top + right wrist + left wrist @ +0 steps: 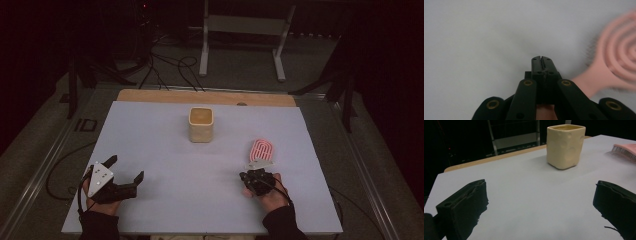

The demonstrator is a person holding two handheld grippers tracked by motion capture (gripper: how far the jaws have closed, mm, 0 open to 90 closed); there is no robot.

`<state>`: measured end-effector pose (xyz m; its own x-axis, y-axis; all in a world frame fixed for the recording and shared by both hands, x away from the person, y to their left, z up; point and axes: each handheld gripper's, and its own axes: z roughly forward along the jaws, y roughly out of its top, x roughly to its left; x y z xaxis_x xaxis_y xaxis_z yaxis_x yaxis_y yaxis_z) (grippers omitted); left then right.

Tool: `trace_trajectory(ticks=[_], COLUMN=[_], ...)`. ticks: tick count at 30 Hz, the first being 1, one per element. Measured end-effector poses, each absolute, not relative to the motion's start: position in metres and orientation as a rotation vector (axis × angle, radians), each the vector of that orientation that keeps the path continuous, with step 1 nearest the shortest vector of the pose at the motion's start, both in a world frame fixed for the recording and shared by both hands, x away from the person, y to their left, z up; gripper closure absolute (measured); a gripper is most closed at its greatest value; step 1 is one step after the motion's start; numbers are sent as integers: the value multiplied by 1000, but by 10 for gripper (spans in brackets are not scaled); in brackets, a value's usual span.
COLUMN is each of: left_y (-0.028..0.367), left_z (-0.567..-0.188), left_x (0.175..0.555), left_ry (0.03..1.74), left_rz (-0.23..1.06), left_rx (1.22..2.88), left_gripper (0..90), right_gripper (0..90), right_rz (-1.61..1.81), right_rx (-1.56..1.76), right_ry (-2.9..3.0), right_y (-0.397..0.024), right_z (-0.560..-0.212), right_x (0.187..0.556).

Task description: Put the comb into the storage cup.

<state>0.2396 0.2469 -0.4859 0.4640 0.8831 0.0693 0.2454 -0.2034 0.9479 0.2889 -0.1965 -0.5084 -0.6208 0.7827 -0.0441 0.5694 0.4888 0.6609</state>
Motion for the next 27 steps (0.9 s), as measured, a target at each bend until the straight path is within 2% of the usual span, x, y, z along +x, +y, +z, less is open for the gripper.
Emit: trace_trajectory(ticks=[16, 27], left_y=[248, 247], left_z=[-485, -485], left_x=[239, 239], left_ry=[978, 977], left_rz=[800, 799], left_rx=[1705, 1707], left_gripper=[2, 3], right_gripper=[900, 899], right_rz=[851, 860], right_rx=[1258, 1305], right_ry=[2312, 2271], right_y=[-237, -250], right_z=[-499, -498], right_x=[284, 283])
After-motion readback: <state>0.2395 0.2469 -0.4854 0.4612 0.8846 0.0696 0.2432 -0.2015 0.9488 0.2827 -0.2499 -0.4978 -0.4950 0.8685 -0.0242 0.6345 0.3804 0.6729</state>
